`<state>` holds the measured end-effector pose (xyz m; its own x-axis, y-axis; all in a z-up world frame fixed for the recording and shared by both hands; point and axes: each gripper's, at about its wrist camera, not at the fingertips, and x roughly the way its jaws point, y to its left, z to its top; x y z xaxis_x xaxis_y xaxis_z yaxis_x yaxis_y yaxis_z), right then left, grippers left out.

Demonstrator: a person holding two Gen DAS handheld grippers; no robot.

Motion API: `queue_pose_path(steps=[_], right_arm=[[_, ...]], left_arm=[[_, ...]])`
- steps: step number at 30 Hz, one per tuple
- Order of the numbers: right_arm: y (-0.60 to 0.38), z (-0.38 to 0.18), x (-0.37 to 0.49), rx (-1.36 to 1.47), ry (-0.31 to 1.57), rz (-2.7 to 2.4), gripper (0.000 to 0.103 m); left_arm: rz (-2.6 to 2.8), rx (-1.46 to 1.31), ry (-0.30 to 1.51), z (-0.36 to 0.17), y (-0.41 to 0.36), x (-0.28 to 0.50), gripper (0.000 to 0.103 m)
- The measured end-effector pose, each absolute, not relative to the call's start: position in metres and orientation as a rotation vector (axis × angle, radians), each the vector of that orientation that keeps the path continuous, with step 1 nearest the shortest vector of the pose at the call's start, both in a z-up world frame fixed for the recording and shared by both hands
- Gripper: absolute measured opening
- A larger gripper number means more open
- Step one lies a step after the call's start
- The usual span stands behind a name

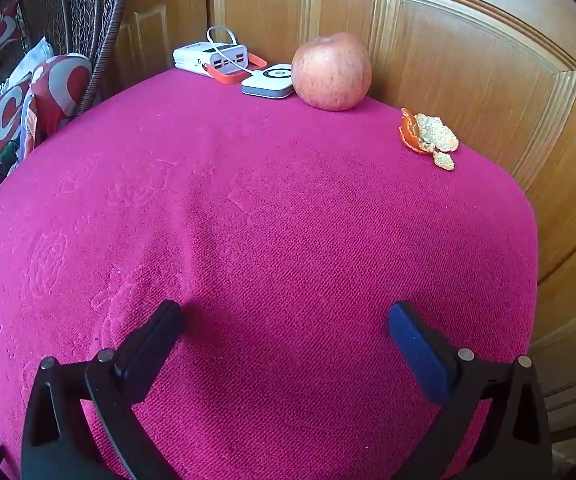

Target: Organize rigid objects

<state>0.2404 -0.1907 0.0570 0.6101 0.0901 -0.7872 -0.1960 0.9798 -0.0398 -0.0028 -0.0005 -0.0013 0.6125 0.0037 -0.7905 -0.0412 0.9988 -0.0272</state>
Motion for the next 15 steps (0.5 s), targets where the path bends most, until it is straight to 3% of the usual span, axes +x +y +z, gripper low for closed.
queue_pose_path(steps=[15], right_arm=[[-0.1923, 0.0589, 0.2405, -0.129, 0.899, 0.169, 0.103]], left_arm=[[0.027, -0.043, 0.911, -0.0005, 0.0009, -0.0003, 0.103]])
